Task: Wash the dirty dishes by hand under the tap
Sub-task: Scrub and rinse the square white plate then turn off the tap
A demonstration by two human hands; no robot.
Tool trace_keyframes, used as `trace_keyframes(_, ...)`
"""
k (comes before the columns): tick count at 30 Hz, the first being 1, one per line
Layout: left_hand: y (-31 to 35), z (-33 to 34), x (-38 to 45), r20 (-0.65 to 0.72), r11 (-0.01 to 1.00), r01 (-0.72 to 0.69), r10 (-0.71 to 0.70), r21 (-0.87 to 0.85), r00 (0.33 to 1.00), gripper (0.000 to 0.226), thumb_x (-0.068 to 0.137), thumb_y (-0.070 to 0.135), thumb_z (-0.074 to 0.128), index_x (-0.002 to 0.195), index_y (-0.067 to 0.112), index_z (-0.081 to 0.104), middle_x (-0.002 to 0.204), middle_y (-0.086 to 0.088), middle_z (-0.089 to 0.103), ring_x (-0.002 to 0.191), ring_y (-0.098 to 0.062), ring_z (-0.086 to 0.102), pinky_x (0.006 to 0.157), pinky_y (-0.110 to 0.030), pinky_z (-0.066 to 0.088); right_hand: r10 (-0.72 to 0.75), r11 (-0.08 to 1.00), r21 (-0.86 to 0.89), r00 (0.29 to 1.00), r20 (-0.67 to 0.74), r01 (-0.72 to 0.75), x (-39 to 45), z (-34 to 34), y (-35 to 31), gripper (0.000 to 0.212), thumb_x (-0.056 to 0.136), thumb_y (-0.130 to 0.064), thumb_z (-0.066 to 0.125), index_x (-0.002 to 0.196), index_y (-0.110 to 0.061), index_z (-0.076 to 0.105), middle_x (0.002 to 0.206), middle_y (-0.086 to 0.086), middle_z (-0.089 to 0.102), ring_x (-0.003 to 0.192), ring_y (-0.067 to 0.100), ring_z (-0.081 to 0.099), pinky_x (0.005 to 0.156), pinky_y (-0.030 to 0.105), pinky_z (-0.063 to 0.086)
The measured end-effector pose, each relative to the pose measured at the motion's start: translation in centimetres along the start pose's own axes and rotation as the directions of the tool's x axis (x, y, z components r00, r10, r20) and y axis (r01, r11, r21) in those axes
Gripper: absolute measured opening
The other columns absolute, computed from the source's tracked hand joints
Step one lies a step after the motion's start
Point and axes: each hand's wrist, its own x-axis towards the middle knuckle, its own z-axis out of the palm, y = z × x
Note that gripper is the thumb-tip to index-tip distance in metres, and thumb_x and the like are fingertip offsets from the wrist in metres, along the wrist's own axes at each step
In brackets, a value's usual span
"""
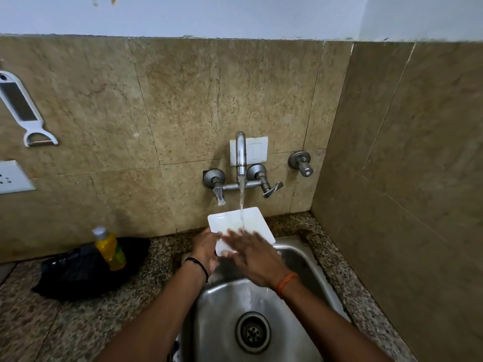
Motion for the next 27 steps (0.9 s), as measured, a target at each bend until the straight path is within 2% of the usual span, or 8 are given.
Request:
trace_keyframes(3, -0.2, 0.4, -0.2, 0.022, 1.000, 0.015, -0.015, -0.007, 1.000, 0.042, 0.093, -0.008, 0.036, 0.130, 0.001, 0.051, 0.119, -0.023, 0.061, 0.085, -0.033, 0.061, 0.074, -0.041, 0.052, 0.257, 0.960, -0.110, 0.966, -0.015, -0.257, 0.6, -1.3, 1.1, 0.073, 0.097, -0.061, 0.016, 0.155, -0.017, 0.013, 0.163, 0.006, 0.009, 0.151, 0.019, 0.003, 0.123, 0.044, -0.003)
trace_keyframes(6, -0.4, 0.4, -0.2, 0.013, 0.999, 0.033, -0.033, -0.002, 0.999, 0.043, 0.092, -0.009, 0.034, 0.131, -0.002, 0.050, 0.093, -0.018, 0.066, 0.066, -0.025, 0.057, 0.056, -0.028, 0.053, 0.107, 0.974, 0.194, 0.992, 0.067, -0.118, 0.4, -1.0, 0.0, 0.063, 0.097, -0.062, 0.026, 0.151, -0.028, 0.030, 0.159, -0.001, 0.027, 0.147, 0.019, 0.024, 0.121, 0.039, 0.016)
trace_keyframes(9, -0.4, 0.5, -0.2, 0.034, 0.999, 0.036, -0.037, 0.023, 0.999, 0.038, 0.093, -0.009, 0.036, 0.126, 0.000, 0.053, 0.104, -0.017, 0.063, 0.074, -0.027, 0.059, 0.071, -0.039, 0.051, 0.278, 0.745, 0.650, 0.955, -0.100, -0.149, 1.0, -2.2, 0.9, 0.036, 0.097, -0.041, 0.049, 0.127, -0.025, 0.062, 0.130, -0.001, 0.064, 0.120, 0.015, 0.058, 0.105, 0.036, 0.045)
trace_keyframes(11, -0.1, 1.0, -0.3, 0.052, 0.997, 0.045, -0.048, 0.061, 0.998, 0.035, 0.093, -0.007, 0.038, 0.120, 0.008, 0.056, 0.109, -0.015, 0.061, 0.080, -0.028, 0.061, 0.072, -0.040, 0.051, 0.556, 0.551, 0.814, 0.808, -0.195, -0.182, 2.4, -3.6, 3.0, 0.028, 0.094, -0.017, 0.058, 0.121, -0.011, 0.063, 0.121, 0.010, 0.067, 0.113, 0.024, 0.061, 0.102, 0.041, 0.048)
trace_keyframes(15, 0.8, 2.1, -0.6, 0.062, 0.991, 0.044, -0.052, 0.129, 0.997, 0.032, 0.094, -0.005, 0.041, 0.119, 0.007, 0.056, 0.109, -0.014, 0.063, 0.097, -0.032, 0.061, 0.077, -0.044, 0.053, 0.721, 0.347, 0.888, 0.692, -0.046, -0.303, 5.5, -5.7, 6.1, 0.052, 0.089, -0.020, 0.067, 0.135, -0.002, 0.050, 0.121, 0.012, 0.062, 0.113, 0.025, 0.058, 0.098, 0.034, 0.045)
trace_keyframes(20, 1.3, 3.5, -1.0, 0.052, 0.980, 0.064, -0.075, 0.188, 0.996, 0.032, 0.097, -0.003, 0.039, 0.124, 0.006, 0.053, 0.117, -0.016, 0.062, 0.097, -0.029, 0.059, 0.088, -0.048, 0.049, 0.769, 0.089, 0.968, 0.634, 0.082, -0.234, 8.8, -7.2, 7.6, 0.011, 0.082, -0.007, 0.073, 0.082, -0.002, 0.063, 0.094, 0.020, 0.067, 0.085, 0.028, 0.065, 0.085, 0.042, 0.054)
trace_keyframes(24, 1.5, 3.8, -0.7, 0.027, 0.976, 0.050, -0.057, 0.211, 0.998, 0.032, 0.095, -0.005, 0.037, 0.119, 0.007, 0.056, 0.097, -0.011, 0.064, 0.078, -0.027, 0.062, 0.067, -0.043, 0.054, 0.803, 0.080, 0.961, 0.588, 0.095, -0.265, 10.1, -7.1, 8.0, 0.018, 0.080, -0.008, 0.076, 0.087, 0.003, 0.064, 0.095, 0.025, 0.070, 0.084, 0.033, 0.070, 0.085, 0.048, 0.058)
trace_keyframes(27, 2.1, 4.4, 0.0, 0.014, 0.908, -0.086, 0.087, 0.411, 0.996, 0.032, 0.092, -0.002, 0.040, 0.113, 0.005, 0.063, 0.103, -0.016, 0.068, 0.085, -0.034, 0.066, 0.075, -0.045, 0.057, 0.815, 0.134, 0.943, 0.575, 0.070, -0.305, 10.5, -6.8, 8.1, 0.024, 0.082, -0.009, 0.074, 0.097, 0.008, 0.065, 0.098, 0.025, 0.071, 0.089, 0.036, 0.071, 0.084, 0.050, 0.058)
